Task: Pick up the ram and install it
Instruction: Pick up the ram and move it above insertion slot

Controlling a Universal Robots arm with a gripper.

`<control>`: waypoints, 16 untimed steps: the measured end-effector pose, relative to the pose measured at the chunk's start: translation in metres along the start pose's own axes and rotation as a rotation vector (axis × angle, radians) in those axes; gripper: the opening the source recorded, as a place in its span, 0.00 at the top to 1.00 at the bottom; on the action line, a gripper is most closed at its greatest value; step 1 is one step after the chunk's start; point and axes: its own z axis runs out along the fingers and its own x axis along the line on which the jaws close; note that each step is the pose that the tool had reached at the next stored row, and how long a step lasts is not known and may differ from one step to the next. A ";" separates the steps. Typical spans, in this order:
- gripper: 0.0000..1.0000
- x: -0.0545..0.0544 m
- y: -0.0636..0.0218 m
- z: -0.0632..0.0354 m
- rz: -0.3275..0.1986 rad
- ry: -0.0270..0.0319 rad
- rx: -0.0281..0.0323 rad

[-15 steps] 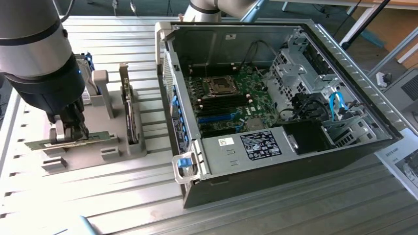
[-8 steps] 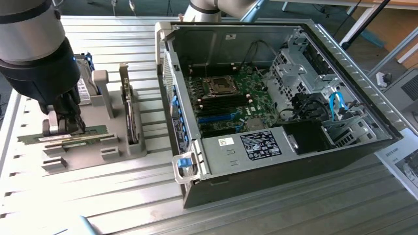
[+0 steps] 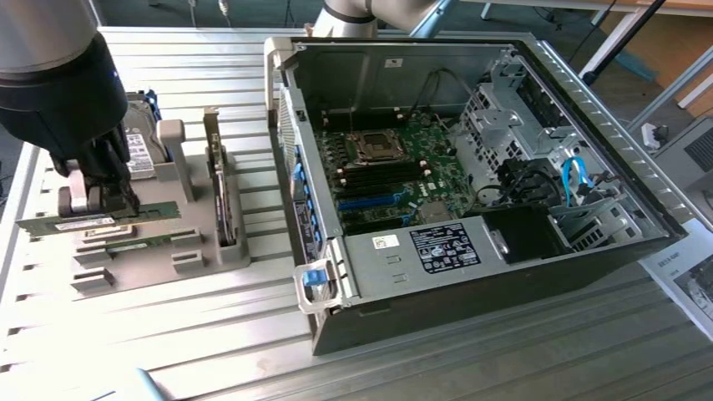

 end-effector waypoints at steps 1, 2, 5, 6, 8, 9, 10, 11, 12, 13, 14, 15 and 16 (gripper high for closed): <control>0.88 0.000 0.0000 -0.0025 0.000 0.0000 0.0005; 0.88 0.000 0.0000 -0.0051 0.000 0.0000 0.0009; 0.88 0.000 0.0000 -0.0176 0.000 -0.0001 0.0020; 0.88 0.001 -0.0001 -0.0230 0.000 0.0000 0.0020; 0.88 0.001 -0.0001 -0.0323 0.000 0.0000 0.0022; 0.88 0.001 -0.0001 -0.0372 0.000 -0.0001 0.0025; 0.88 0.001 -0.0001 -0.0408 0.000 -0.0001 0.0025; 0.88 0.001 -0.0001 -0.0445 0.000 -0.0001 0.0025; 0.88 0.001 -0.0001 -0.0500 0.000 0.0000 0.0025; 0.88 0.001 -0.0001 -0.0531 0.000 -0.0001 0.0026; 0.88 0.001 -0.0002 -0.0551 0.000 -0.0001 0.0026; 0.88 0.002 -0.0001 -0.0587 0.000 0.0000 0.0025; 0.88 0.002 -0.0002 -0.0631 0.000 0.0000 0.0026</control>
